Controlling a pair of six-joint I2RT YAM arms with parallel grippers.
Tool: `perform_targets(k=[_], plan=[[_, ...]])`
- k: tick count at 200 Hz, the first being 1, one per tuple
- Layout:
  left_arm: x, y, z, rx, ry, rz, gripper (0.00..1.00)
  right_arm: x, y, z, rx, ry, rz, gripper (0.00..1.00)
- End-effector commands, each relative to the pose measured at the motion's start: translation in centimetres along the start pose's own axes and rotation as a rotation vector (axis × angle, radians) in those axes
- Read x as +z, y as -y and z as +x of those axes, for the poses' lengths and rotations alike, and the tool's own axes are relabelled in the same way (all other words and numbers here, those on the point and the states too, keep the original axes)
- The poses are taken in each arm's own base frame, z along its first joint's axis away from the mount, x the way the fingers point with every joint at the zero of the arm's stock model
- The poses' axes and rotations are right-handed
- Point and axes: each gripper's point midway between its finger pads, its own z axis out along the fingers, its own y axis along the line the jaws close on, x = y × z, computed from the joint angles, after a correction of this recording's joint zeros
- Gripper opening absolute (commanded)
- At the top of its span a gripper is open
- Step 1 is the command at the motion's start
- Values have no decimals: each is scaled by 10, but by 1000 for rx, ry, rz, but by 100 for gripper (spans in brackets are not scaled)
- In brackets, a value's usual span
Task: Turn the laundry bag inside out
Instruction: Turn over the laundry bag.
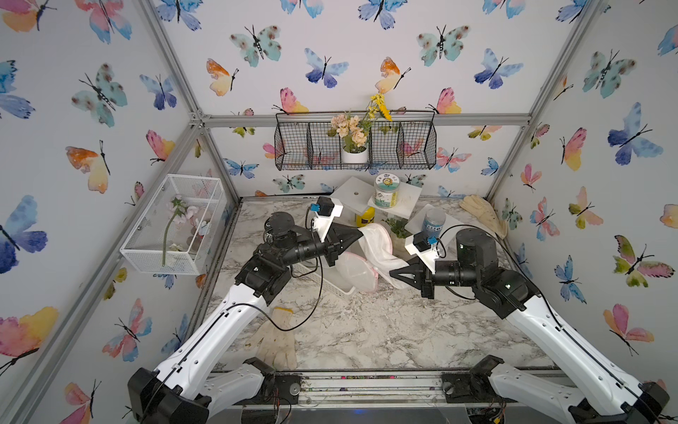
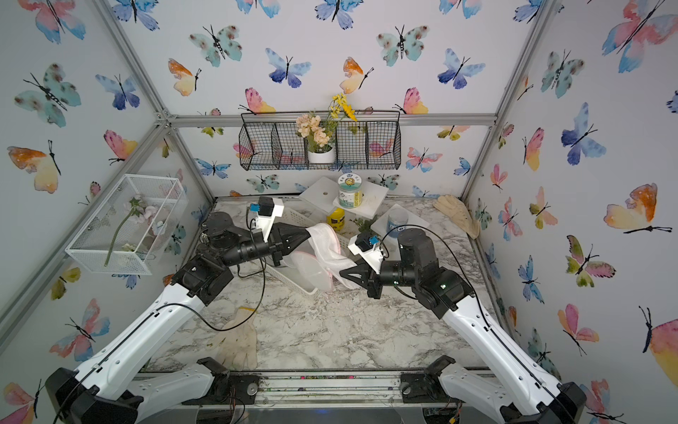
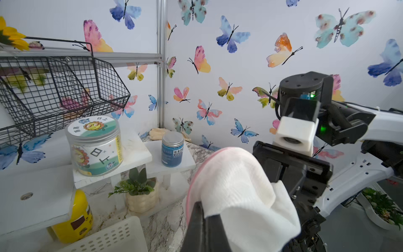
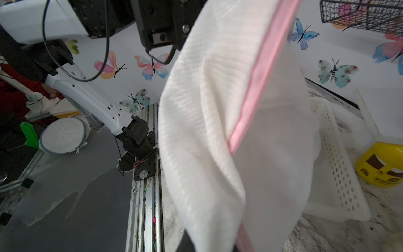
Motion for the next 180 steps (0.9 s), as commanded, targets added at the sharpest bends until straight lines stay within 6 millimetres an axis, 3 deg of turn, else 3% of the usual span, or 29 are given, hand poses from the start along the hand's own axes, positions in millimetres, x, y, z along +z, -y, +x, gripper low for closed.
perform_targets(k=[1, 27, 53, 74, 100, 125, 151, 180], plan=[[15, -28, 7, -37, -38, -91, 0, -3, -24, 4, -4, -37, -131, 3], [35, -48, 39, -114, -142, -102, 0, -7, -39, -22, -43, 33, -222, 3], [43, -57, 77, -181, -258, -91, 0, -15, -41, -49, -109, 118, -204, 2], [38, -54, 97, -209, -308, -87, 0, -20, -26, -61, -160, 156, -70, 3], [23, -45, 113, -217, -335, -90, 12, -24, 1, -57, -152, 141, 114, 2], [9, -34, 116, -198, -333, -83, 25, -22, 11, -45, -111, 112, 163, 2], [-5, -22, 96, -102, -268, -85, 45, -17, 10, -36, -59, 94, 134, 2], [-23, -13, 77, 67, -228, -111, 48, -16, 14, -28, -37, 62, 150, 2]])
